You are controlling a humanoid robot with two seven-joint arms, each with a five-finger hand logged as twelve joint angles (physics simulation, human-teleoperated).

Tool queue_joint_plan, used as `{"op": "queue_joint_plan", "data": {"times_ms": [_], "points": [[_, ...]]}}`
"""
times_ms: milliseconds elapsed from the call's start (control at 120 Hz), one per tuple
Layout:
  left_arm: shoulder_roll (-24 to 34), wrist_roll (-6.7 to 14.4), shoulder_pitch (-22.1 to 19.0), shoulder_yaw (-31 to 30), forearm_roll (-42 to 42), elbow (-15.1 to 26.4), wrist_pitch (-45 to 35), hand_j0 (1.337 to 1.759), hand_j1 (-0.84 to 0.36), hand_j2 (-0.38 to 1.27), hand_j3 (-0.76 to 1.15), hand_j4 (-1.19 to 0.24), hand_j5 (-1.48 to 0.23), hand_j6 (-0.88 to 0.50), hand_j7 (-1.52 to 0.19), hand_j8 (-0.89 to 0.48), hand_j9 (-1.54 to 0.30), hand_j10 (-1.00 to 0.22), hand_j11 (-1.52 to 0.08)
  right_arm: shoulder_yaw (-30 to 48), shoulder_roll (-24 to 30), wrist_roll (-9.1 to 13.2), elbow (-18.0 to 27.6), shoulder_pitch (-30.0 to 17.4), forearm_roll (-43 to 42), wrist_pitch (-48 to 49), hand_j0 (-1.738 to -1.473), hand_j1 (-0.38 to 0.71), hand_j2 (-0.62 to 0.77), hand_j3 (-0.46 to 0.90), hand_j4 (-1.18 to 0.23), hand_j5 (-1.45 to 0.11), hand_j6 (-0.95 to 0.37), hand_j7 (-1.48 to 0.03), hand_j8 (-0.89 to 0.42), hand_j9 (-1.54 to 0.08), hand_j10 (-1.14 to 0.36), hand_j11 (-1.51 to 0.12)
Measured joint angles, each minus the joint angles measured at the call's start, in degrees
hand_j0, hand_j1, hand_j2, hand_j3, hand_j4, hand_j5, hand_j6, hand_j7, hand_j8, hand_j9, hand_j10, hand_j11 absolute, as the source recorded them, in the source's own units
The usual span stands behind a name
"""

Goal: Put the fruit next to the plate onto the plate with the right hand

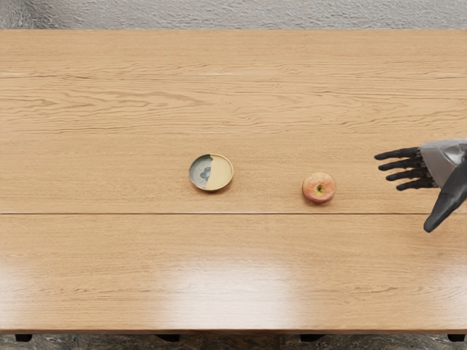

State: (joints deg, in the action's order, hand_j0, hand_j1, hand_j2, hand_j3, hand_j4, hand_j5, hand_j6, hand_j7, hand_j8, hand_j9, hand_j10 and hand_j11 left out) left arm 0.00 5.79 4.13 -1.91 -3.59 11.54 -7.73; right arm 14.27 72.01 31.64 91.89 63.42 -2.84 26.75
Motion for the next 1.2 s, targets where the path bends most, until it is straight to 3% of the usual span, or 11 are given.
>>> {"op": "queue_joint_plan", "data": {"times_ms": [150, 342, 492, 817, 1200], "points": [[0.0, 0.0, 0.0, 0.0, 0.0, 0.0, 0.0, 1.658, 0.34, 0.00, 0.00, -0.01, -0.01, -0.01, -0.01, -0.01, -0.01, -0.01, -0.01, 0.5, -2.3, 1.6, -1.3, 1.3, -1.3, -1.4, -1.658, -0.33, 0.00, 0.00, -0.02, -0.02, -0.02, -0.02, -0.02, -0.02, -0.02, -0.02], [0.0, 0.0, 0.0, 0.0, 0.0, 0.0, 0.0, 1.658, 0.34, 0.00, 0.00, -0.01, -0.01, -0.01, -0.01, -0.01, -0.01, -0.01, -0.01, 3.3, -18.2, 2.1, -1.5, 2.4, -25.9, -18.9, -1.658, -0.34, 0.00, 0.00, -0.01, -0.01, -0.01, -0.01, -0.01, -0.01, -0.01, -0.01], [0.0, 0.0, 0.0, 0.0, 0.0, 0.0, 0.0, 1.658, 0.34, 0.00, 0.00, -0.01, -0.01, -0.01, -0.01, -0.01, -0.01, -0.01, -0.01, 3.2, -23.3, 3.1, -1.4, 2.6, -36.9, -21.0, -1.658, -0.35, 0.00, 0.00, -0.01, 0.00, -0.01, 0.00, -0.01, 0.00, -0.01, 0.00], [0.0, 0.0, 0.0, 0.0, 0.0, 0.0, 0.0, 1.658, 0.34, 0.00, 0.00, -0.01, -0.01, -0.01, -0.01, -0.01, -0.01, -0.01, -0.01, 3.1, -28.9, 3.3, -1.1, -7.9, -40.8, -35.3, -1.658, -0.35, 0.00, 0.00, 0.00, 0.00, -0.01, 0.00, 0.00, 0.00, 0.00, 0.00], [0.0, 0.0, 0.0, 0.0, 0.0, 0.0, 0.0, 1.658, 0.34, 0.00, 0.00, -0.01, -0.01, -0.01, -0.01, -0.01, -0.01, -0.01, -0.01, 1.6, -34.9, 3.4, -0.9, -10.8, -44.7, -47.1, -1.658, -0.20, -0.02, 0.00, -0.13, -0.16, -0.13, -0.16, -0.13, -0.16, -0.13, -0.16]]}}
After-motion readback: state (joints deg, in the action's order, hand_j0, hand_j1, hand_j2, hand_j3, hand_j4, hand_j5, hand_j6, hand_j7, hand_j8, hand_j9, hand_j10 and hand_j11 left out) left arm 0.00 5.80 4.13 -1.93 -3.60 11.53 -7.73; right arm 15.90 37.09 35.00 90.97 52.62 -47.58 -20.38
